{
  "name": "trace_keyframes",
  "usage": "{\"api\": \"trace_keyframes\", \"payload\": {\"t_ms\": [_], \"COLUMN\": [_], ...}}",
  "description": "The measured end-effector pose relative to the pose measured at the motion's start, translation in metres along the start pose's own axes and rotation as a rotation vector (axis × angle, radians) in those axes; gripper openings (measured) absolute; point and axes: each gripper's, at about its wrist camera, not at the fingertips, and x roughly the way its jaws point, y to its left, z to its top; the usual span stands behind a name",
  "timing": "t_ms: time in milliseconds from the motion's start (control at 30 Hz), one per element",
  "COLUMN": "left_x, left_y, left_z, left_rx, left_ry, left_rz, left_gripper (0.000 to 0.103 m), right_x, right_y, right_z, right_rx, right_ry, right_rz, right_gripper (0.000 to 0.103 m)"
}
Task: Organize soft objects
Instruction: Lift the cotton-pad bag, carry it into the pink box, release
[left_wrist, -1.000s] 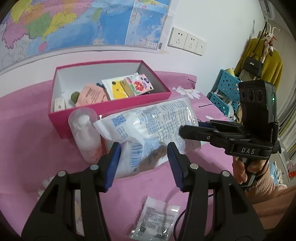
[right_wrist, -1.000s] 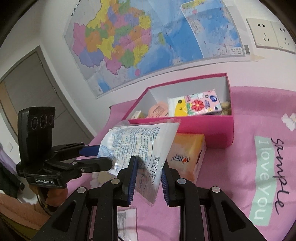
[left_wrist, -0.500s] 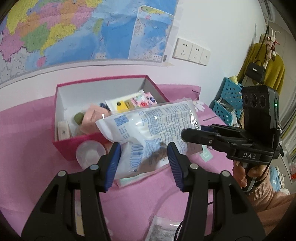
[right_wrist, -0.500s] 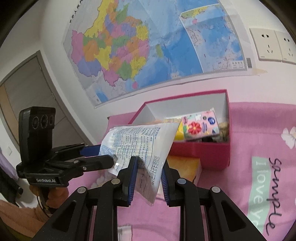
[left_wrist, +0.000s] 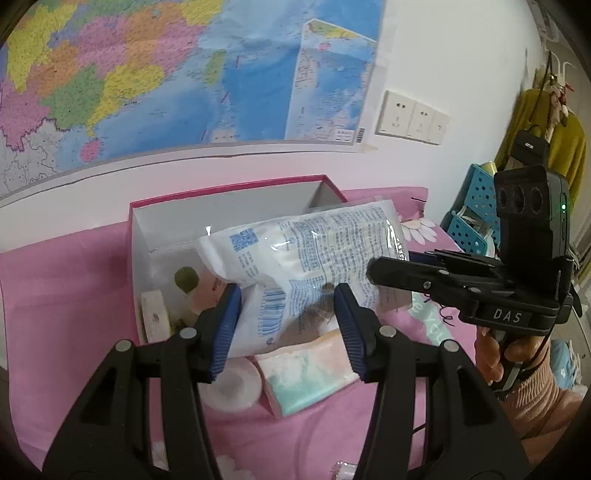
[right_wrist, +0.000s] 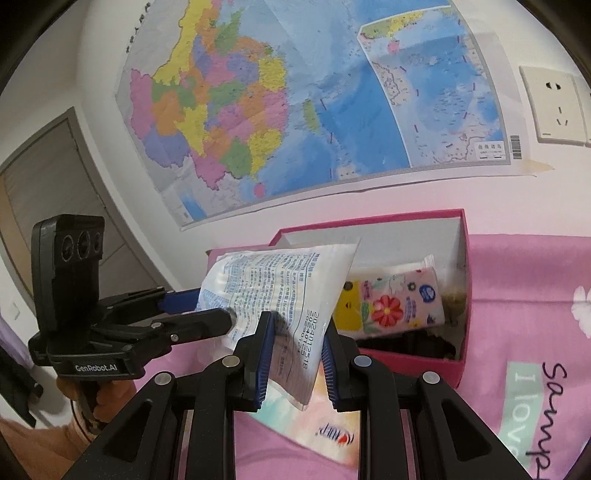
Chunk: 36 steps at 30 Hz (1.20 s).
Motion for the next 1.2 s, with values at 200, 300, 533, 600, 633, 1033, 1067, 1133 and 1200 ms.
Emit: {"api": "trace_keyframes", "payload": {"t_ms": [200, 300, 533, 600, 633, 1033, 1067, 1133, 1200], "left_x": [0.015, 0.023, 0.036, 0.04, 0.042, 0.081, 0.085, 0.09, 0.095], "left_y": [0.012, 0.018, 0.032, 0.036, 0.038, 0.063, 0.065, 0.07, 0.071], "left_z": [0.013, 0.018, 0.028, 0.03, 0.03, 0.04, 0.042, 0.044, 0.045], "left_rx": [-0.008, -0.017, -0.036, -0.041, -0.043, -0.1, -0.105, -0.119, -0.119], "left_ry": [0.018, 0.03, 0.055, 0.064, 0.069, 0.161, 0.168, 0.181, 0.19], "left_rz": [0.025, 0.036, 0.05, 0.05, 0.05, 0.082, 0.08, 0.081, 0.095], "left_gripper": [0.054, 0.054, 0.054, 0.054, 0.054, 0.054, 0.054, 0.054, 0.054], "right_x": [0.018, 0.028, 0.046, 0.05, 0.051, 0.094, 0.098, 0.103, 0.107], "right_y": [-0.008, -0.011, -0.015, -0.016, -0.017, -0.024, -0.025, -0.026, -0.027], "right_z": [0.013, 0.017, 0.026, 0.027, 0.026, 0.039, 0.041, 0.043, 0.046], "right_rx": [0.026, 0.041, 0.053, 0.057, 0.061, 0.074, 0.074, 0.074, 0.078], "right_ry": [0.02, 0.035, 0.059, 0.067, 0.07, 0.136, 0.137, 0.138, 0.138], "right_rz": [-0.002, -0.003, -0.015, -0.021, -0.026, -0.098, -0.107, -0.125, -0.143], "right_gripper": [0.024, 0.024, 0.024, 0.025, 0.025, 0.027, 0.028, 0.029, 0.029]}}
